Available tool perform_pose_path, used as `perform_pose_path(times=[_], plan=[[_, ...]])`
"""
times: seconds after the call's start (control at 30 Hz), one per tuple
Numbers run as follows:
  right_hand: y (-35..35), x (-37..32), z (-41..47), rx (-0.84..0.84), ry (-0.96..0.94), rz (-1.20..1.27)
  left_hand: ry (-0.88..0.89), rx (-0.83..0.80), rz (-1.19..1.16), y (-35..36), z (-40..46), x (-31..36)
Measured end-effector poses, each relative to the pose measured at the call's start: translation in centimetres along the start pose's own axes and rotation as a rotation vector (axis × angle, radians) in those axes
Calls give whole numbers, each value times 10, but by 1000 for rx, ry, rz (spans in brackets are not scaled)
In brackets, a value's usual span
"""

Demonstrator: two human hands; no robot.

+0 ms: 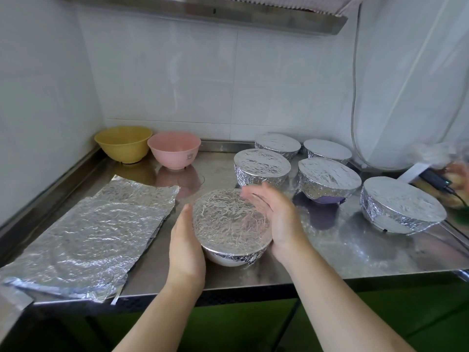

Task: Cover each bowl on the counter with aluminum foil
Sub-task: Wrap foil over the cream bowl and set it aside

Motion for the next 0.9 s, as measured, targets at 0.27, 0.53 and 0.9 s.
perform_pose_path(times=[0.27, 0.53, 0.9], plan=[[-3, 15, 6, 91, 106, 102, 14, 42, -68, -4, 7, -9], [-3, 18, 10, 123, 143, 47, 52, 58, 6, -3, 1, -2], [-6, 13, -15, 255, 106, 163, 87, -52, 76, -11, -4, 23]])
Point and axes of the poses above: each hand's wrist, its own z-axis towards the middle knuckle, its own y-axis out of the palm, x = y × z, the point moved 2 cm from there along z, towards the middle knuckle, and after that the axes turned 8 degrees about -y, right-handed, at the moved point
